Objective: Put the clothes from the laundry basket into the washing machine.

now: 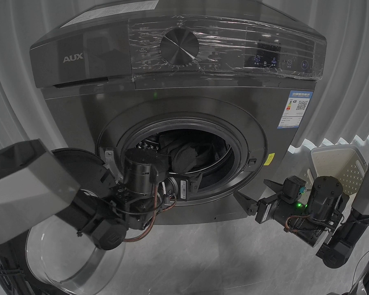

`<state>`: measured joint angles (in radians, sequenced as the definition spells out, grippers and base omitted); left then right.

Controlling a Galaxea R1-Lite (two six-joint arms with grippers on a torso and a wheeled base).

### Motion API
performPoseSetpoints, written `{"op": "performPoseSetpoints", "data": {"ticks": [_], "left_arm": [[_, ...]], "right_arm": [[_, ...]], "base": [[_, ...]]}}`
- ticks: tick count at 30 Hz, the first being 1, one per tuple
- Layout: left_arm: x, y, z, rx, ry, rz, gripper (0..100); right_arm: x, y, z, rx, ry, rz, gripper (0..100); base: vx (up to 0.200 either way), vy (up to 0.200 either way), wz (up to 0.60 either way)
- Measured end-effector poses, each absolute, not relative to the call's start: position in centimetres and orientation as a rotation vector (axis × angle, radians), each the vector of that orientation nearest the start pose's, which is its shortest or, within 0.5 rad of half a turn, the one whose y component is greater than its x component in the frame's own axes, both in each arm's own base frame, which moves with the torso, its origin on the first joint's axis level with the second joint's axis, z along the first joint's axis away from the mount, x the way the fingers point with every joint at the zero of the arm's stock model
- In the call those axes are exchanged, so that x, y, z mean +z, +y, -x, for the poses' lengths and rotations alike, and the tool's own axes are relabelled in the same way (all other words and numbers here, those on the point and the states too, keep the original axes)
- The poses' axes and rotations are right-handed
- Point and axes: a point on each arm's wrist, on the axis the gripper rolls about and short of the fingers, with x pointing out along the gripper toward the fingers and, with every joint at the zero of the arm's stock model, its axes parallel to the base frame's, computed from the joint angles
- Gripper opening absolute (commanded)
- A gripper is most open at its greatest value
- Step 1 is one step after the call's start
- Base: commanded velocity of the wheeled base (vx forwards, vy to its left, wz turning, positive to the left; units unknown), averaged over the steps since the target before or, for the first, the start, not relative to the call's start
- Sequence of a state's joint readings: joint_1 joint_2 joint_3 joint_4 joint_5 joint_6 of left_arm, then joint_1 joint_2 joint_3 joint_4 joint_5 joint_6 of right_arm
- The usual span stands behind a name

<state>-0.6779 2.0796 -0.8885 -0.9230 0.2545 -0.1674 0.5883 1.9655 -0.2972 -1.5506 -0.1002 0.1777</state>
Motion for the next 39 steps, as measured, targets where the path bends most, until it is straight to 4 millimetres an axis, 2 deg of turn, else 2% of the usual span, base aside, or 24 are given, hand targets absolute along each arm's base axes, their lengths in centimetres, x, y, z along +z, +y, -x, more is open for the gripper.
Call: {"op": "performPoseSetpoints", "data": {"ticks": [8,15,20,22,30,39], "left_arm": [[12.9,-21.5,-24.8,-0.456,0.211,0.114,100],[14.6,-18.4,-21.2,-0.452,0.112,0.197,100],[15.7,-16.8,-19.8,-0.363,-0.007,0.265,100],[15.7,-16.3,-19.3,-0.327,-0.027,0.273,100],[14.9,-13.7,-17.4,-0.272,-0.024,0.230,100],[15.3,-11.8,-15.4,-0.263,-0.045,0.184,100]], "right_arm": [[9.2,14.7,-22.3,0.474,0.138,-0.139,100],[10.5,13.4,-20.7,0.466,0.112,-0.147,100],[11.4,11.8,-19.3,0.443,0.089,-0.154,100],[11.7,11.1,-18.9,0.425,0.079,-0.155,100],[12.7,8.0,-16.9,0.345,0.037,-0.146,100],[13.8,7.0,-15.3,0.335,-0.009,-0.154,100]], "base": [[0.000,0.000,0.00],[0.000,0.000,0.00],[0.000,0.000,0.00],[0.000,0.000,0.00],[-0.200,0.000,0.00],[-0.200,0.000,0.00]]}}
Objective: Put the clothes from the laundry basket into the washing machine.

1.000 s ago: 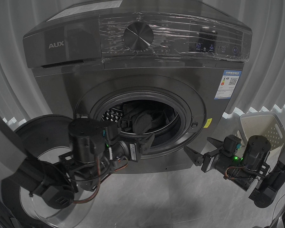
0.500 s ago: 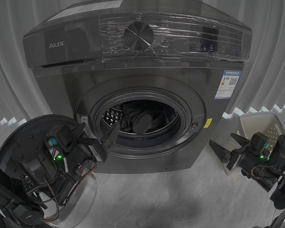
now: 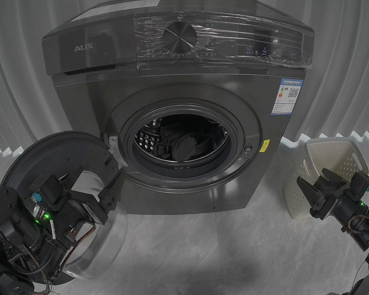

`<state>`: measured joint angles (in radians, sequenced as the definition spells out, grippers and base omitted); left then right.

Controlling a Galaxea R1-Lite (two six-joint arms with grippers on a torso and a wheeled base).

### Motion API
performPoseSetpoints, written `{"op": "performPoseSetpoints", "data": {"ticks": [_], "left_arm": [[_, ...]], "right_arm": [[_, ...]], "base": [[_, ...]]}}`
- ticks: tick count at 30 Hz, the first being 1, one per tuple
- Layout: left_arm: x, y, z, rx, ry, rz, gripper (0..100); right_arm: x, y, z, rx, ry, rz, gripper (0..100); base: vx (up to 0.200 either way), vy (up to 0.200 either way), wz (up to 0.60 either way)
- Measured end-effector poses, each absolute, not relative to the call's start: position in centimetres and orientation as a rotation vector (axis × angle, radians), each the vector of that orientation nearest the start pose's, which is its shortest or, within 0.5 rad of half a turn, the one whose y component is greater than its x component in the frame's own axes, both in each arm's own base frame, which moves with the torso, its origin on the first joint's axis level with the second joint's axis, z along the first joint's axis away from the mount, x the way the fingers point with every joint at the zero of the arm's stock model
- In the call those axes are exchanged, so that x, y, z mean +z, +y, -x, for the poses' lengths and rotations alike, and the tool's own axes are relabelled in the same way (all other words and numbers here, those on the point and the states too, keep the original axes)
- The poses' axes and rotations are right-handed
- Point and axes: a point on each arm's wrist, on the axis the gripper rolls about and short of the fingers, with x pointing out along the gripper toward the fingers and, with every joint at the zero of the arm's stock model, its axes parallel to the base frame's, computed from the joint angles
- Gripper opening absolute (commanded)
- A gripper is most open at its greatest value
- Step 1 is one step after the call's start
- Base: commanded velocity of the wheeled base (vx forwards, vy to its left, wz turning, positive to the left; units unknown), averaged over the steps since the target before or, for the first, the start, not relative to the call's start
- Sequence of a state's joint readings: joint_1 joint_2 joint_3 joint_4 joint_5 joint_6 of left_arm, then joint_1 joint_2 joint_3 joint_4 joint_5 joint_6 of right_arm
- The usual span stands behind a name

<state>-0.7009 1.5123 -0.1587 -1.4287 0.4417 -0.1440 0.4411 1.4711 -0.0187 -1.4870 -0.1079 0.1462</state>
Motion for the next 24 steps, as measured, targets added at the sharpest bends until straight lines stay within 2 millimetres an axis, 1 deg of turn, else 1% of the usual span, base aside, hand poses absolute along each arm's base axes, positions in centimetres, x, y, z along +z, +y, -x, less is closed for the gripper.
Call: {"op": "performPoseSetpoints", "data": {"ticks": [7,12,17,22,24], "left_arm": [[15.7,-10.8,-14.5,-0.256,-0.070,0.196,100],[16.5,-9.6,-13.5,-0.241,-0.111,0.217,100],[17.2,-8.2,-12.7,-0.206,-0.149,0.219,100],[16.6,-7.1,-11.3,-0.203,-0.116,0.185,100],[16.0,-6.8,-10.8,-0.209,-0.074,0.162,100]], "right_arm": [[14.2,6.7,-14.9,0.330,-0.038,-0.156,100],[14.6,6.3,-14.4,0.318,-0.054,-0.132,100],[14.1,5.6,-13.2,0.306,0.029,-0.085,100],[13.9,4.7,-11.5,0.288,0.092,-0.056,100],[14.0,4.3,-10.9,0.272,0.088,-0.056,100]], "base": [[-0.200,0.000,0.00],[-0.200,0.000,0.00],[-0.200,0.000,0.00],[-0.200,0.000,0.00],[0.000,0.000,0.00]]}}
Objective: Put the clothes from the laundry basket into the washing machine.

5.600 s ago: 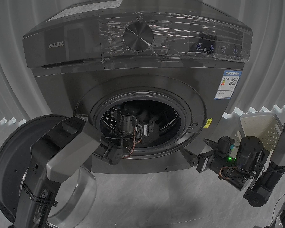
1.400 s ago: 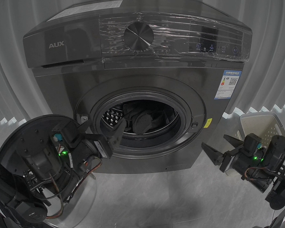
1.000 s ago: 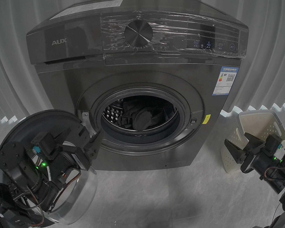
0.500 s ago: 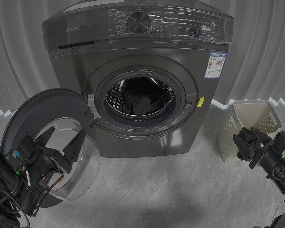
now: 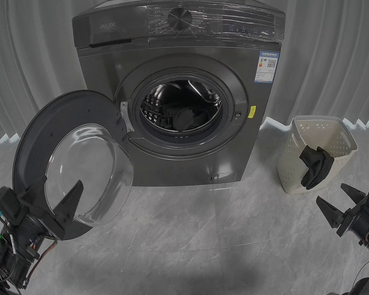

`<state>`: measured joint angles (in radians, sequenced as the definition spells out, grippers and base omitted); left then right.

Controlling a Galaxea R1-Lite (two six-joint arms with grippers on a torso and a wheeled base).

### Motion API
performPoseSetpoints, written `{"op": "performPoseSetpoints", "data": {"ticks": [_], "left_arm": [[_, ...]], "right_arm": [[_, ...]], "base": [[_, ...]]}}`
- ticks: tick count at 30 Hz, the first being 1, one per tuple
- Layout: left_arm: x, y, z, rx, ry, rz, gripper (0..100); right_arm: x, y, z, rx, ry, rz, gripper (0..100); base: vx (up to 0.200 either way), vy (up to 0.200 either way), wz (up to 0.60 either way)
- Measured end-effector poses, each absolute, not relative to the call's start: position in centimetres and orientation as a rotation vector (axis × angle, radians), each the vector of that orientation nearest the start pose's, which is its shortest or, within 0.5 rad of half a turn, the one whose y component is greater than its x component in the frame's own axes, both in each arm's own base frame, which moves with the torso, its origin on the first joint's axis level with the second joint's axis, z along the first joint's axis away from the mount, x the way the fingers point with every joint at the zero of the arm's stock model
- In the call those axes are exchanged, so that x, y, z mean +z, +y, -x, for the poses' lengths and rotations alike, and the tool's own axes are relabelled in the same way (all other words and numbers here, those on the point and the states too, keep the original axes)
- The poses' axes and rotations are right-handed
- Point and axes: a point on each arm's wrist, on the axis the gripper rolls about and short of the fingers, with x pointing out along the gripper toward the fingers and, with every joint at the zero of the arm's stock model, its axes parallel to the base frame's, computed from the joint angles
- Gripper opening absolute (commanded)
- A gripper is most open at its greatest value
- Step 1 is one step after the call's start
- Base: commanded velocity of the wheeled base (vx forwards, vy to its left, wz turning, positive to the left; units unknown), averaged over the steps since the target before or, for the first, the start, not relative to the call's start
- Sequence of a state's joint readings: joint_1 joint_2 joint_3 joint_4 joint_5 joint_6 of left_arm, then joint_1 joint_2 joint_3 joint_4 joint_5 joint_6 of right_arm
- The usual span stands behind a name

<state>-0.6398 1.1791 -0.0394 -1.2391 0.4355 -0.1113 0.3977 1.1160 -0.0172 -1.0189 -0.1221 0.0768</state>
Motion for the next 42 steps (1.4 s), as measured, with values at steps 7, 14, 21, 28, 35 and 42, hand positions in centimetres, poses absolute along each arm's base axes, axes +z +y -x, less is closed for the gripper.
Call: {"op": "performPoseSetpoints", "data": {"ticks": [7,14,21,28,35,42], "left_arm": [[13.9,-5.7,-9.0,-0.217,0.101,0.076,100],[13.2,-3.8,-7.1,-0.156,0.155,0.083,100],[12.0,-1.2,-3.9,-0.121,0.159,0.119,100],[10.3,0.3,-0.7,-0.089,0.117,0.150,100],[9.4,0.4,1.1,-0.055,0.026,0.114,100],[9.0,0.1,1.9,0.019,-0.031,0.016,100]], "right_arm": [[13.3,2.9,-9.1,0.200,0.159,-0.036,100],[12.6,1.2,-5.8,0.116,0.167,-0.013,100],[11.7,0.1,-2.5,0.046,0.102,-0.008,100],[9.9,-0.3,0.4,-0.012,0.049,0.002,100],[8.9,0.0,1.8,0.059,-0.012,0.002,100],[8.6,-0.2,2.2,-0.065,-0.039,0.004,100]], "base": [[0.000,0.000,0.00],[0.000,0.000,0.00],[0.000,0.000,0.00],[0.000,0.000,0.00],[0.000,-0.029,0.00],[0.000,-0.143,0.00]]}}
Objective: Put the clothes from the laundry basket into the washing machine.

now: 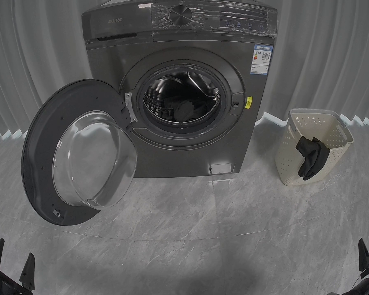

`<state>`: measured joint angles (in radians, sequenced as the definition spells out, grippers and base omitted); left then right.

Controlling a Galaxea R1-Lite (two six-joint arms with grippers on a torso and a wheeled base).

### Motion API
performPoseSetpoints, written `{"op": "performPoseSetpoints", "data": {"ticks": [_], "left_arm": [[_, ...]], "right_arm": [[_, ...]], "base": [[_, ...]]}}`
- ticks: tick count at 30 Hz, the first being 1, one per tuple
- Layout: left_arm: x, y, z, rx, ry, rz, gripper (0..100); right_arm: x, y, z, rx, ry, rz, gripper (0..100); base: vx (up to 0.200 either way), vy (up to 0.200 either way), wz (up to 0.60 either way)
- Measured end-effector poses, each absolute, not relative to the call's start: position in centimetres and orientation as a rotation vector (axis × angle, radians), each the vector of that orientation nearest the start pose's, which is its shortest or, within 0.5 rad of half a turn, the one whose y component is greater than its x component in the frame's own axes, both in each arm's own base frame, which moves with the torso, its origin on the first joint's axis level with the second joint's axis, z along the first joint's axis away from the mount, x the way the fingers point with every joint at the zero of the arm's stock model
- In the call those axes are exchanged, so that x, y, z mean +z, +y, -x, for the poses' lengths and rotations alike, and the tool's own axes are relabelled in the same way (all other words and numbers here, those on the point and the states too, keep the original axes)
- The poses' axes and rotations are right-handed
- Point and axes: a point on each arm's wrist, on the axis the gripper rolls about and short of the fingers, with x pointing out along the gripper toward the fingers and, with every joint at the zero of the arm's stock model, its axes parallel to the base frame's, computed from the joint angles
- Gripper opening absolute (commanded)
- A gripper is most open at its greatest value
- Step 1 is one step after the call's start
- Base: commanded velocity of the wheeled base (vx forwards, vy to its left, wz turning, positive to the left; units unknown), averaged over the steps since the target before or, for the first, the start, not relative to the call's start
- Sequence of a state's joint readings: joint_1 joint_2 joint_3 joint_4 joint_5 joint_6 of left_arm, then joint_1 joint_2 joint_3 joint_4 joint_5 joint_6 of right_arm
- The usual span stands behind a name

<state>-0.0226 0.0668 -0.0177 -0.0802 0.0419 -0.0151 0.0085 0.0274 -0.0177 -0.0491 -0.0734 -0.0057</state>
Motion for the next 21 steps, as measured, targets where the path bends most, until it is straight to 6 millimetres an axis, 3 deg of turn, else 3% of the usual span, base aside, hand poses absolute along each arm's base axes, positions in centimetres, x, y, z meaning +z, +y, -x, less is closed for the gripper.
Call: {"op": "performPoseSetpoints", "data": {"ticks": [5,14,19,21], "left_arm": [[8.88,0.10,2.18,0.051,-0.060,-0.008,100],[8.69,0.47,2.38,0.226,-0.061,-0.023,100],[8.30,0.28,2.34,0.135,-0.028,-0.006,100],[8.18,0.13,2.33,0.065,-0.017,-0.004,100]], "right_arm": [[8.57,-0.34,2.32,-0.146,-0.050,-0.011,100],[8.23,-0.11,2.33,-0.044,-0.022,-0.010,100],[8.19,-0.08,2.33,-0.030,-0.018,-0.008,100],[8.16,-0.07,2.33,-0.024,-0.016,-0.008,100]], "base": [[0.000,0.000,0.00],[0.000,0.000,0.00],[0.000,0.000,0.00],[0.000,-0.200,0.00]]}}
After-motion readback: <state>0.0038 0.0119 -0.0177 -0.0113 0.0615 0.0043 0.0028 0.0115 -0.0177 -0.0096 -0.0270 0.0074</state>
